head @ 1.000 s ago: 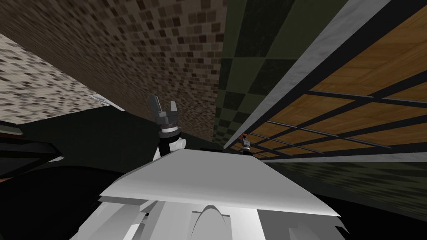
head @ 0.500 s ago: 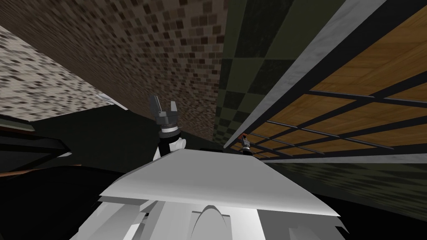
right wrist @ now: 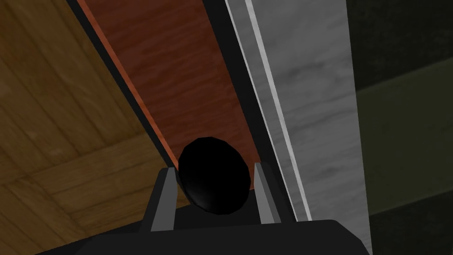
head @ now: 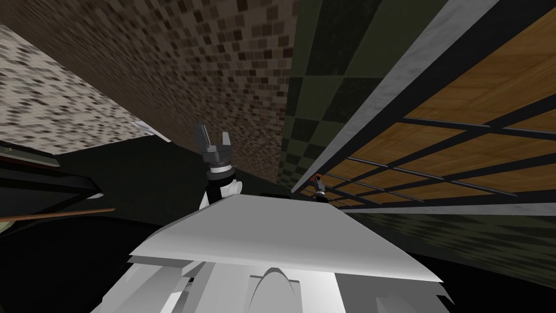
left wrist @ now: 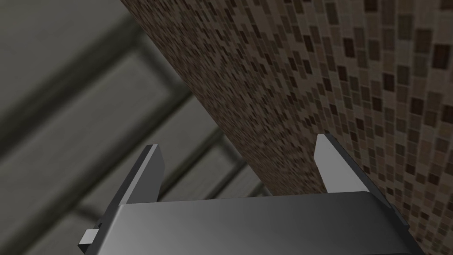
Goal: Pull the door open
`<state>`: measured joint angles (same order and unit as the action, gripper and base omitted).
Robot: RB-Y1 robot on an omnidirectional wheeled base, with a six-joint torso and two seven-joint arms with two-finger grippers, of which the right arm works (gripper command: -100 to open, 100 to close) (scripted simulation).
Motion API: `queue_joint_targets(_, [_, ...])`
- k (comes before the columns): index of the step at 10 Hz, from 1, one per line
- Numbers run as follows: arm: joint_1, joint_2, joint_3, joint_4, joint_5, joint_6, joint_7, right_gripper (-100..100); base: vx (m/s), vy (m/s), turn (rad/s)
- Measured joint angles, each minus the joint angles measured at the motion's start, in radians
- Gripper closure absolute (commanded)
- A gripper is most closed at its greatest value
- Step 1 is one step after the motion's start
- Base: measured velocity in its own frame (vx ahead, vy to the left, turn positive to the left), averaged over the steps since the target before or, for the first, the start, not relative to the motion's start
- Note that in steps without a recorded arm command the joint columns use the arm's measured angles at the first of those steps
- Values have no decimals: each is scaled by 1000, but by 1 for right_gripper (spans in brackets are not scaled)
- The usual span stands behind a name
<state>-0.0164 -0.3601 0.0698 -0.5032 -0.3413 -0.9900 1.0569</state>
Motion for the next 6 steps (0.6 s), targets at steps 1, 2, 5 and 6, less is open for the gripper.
queue_joint_targets(1, [1,1,-2,-3,-1,2,-27,100,-40,-12,40])
queue_joint_targets(2, [1,3,-3,-4,-2,4,-55,100,-38,-13,41])
queue_joint_targets(5, [-2,6,-8,-5,-4,7,-138,100,-40,-21,48])
queue_joint_targets(6, [-2,8,-10,-7,-5,9,-166,100,-26,-11,20])
